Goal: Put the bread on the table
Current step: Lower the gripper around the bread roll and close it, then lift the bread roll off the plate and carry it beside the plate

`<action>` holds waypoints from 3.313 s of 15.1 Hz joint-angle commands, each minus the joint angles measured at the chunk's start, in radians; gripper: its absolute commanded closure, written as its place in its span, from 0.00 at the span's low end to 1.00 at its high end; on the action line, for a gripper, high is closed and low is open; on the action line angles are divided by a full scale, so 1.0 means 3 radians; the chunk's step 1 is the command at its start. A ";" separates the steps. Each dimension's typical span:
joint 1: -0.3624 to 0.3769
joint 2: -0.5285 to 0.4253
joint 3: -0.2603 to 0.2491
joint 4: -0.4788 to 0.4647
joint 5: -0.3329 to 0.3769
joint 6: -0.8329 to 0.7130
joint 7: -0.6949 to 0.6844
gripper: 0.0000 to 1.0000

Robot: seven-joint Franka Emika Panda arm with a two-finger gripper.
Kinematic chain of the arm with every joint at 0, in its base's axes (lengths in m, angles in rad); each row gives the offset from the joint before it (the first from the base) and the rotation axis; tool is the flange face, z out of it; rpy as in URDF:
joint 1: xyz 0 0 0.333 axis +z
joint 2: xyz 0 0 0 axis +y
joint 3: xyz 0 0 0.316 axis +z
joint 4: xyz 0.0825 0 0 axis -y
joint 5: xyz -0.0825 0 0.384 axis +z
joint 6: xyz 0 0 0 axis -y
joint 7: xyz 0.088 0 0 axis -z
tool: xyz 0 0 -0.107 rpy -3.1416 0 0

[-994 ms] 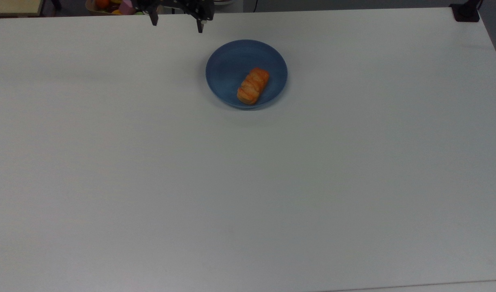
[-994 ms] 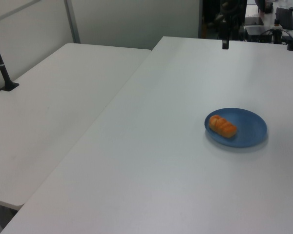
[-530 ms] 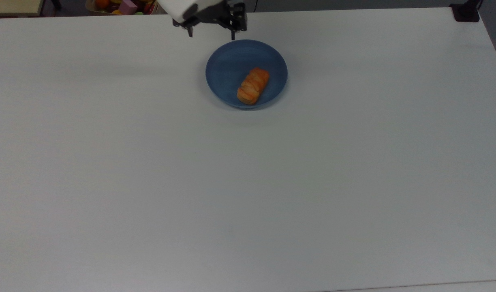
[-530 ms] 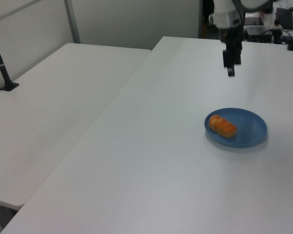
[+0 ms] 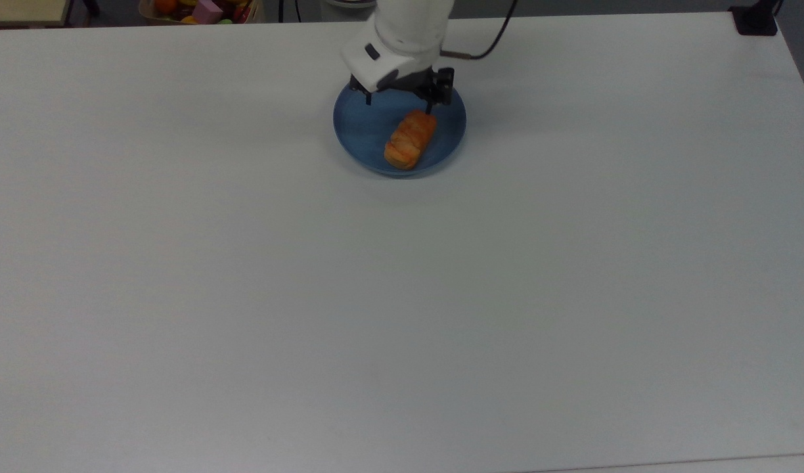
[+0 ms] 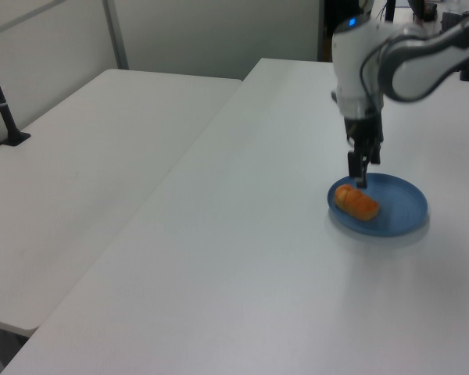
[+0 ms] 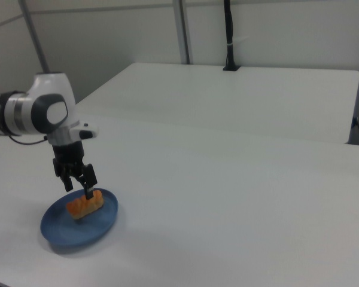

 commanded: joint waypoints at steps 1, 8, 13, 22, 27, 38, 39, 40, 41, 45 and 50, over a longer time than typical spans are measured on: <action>0.0012 0.0218 0.0097 -0.0047 -0.0172 0.0417 0.0505 0.00; 0.0089 0.0490 0.0113 -0.0052 -0.0519 0.0664 0.0940 0.41; 0.0084 0.0459 0.0133 -0.0047 -0.0550 0.0638 0.0951 0.98; -0.0028 0.0198 0.0098 0.0355 -0.0499 -0.0055 0.0650 1.00; -0.0064 0.0137 -0.0229 0.0984 -0.0086 -0.0552 0.0108 0.98; -0.0100 0.0836 -0.0460 0.2079 0.0232 -0.0559 -0.0016 0.72; -0.0100 0.0928 -0.0445 0.2156 0.0232 -0.0548 -0.0001 0.71; -0.0100 0.1015 -0.0434 0.2217 0.0232 -0.0513 0.0045 0.69; -0.0090 0.1097 -0.0434 0.2243 0.0232 -0.0431 0.0111 0.68; -0.0064 0.1389 -0.0332 0.2244 0.0181 0.0136 0.0357 0.64; 0.0079 0.1685 -0.0327 0.2218 -0.0074 0.0423 0.0383 0.64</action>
